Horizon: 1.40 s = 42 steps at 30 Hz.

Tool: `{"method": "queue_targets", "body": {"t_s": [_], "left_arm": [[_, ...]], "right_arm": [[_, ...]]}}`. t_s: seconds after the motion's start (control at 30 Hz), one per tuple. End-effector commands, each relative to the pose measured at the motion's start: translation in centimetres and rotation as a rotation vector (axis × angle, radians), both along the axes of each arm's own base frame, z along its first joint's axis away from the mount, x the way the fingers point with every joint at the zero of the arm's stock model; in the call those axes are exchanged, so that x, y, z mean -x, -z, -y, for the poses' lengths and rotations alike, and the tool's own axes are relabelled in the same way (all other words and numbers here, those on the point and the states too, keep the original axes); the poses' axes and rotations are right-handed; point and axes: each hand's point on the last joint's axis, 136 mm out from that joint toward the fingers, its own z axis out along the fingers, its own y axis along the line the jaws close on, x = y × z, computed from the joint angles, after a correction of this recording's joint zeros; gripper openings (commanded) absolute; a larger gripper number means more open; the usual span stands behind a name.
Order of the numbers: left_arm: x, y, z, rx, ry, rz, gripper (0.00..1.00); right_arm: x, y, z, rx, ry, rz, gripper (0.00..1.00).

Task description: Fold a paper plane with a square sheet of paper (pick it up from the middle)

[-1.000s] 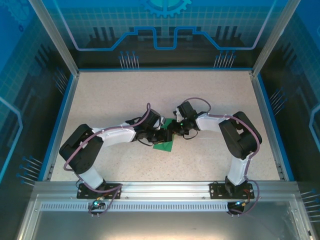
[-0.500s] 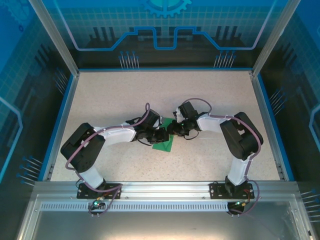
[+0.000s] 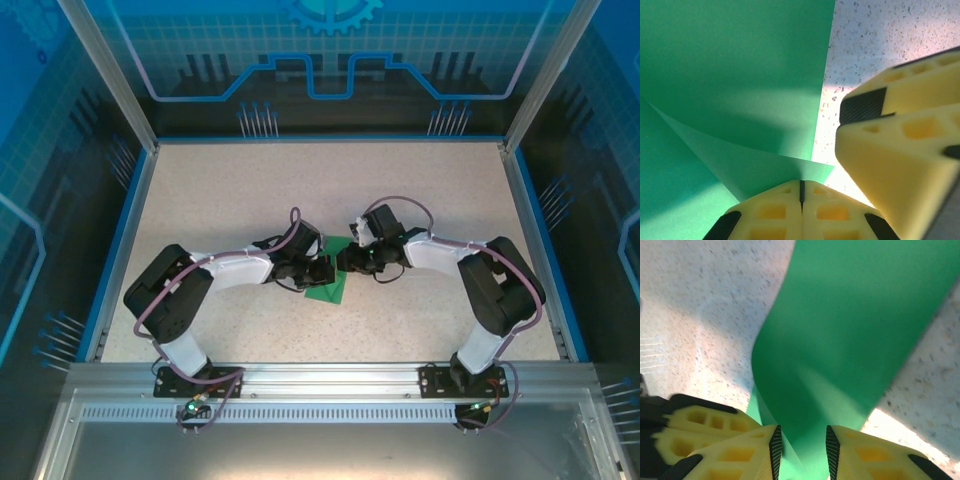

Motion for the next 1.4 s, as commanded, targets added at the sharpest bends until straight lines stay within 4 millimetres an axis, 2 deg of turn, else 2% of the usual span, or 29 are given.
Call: {"method": "queue_targets", "body": {"t_s": [0.0,0.17,0.4,0.63,0.67,0.83,1.2,1.37], "left_arm": [[0.0,0.8,-0.5,-0.025,-0.008,-0.008,0.05],[0.0,0.7,-0.5,-0.023,-0.005,-0.005,0.04],[0.0,0.6,-0.4,-0.021,-0.005,-0.003,0.02],[-0.1,0.5,-0.4,-0.019,-0.003,0.0,0.0],[0.0,0.5,-0.4,-0.019,-0.003,-0.001,0.0],[0.0,0.3,-0.5,-0.019,-0.004,0.001,0.0],[-0.1,0.1,-0.4,-0.015,0.0,0.005,0.0],[-0.1,-0.1,-0.4,-0.012,-0.001,0.008,0.0]], "right_arm": [[1.1,0.0,0.2,-0.011,-0.03,-0.027,0.34],[1.4,-0.3,-0.5,-0.044,-0.056,-0.03,0.35],[1.9,0.4,-0.8,-0.048,-0.069,-0.058,0.3],[2.1,0.8,-0.9,-0.044,-0.071,-0.072,0.28],[2.8,1.6,-0.5,-0.03,-0.068,-0.094,0.28],[3.1,2.0,-0.2,-0.024,-0.064,-0.103,0.24],[2.5,1.4,-1.2,-0.089,-0.06,-0.088,0.25],[2.3,1.7,-1.4,-0.092,-0.054,-0.093,0.21]]}}
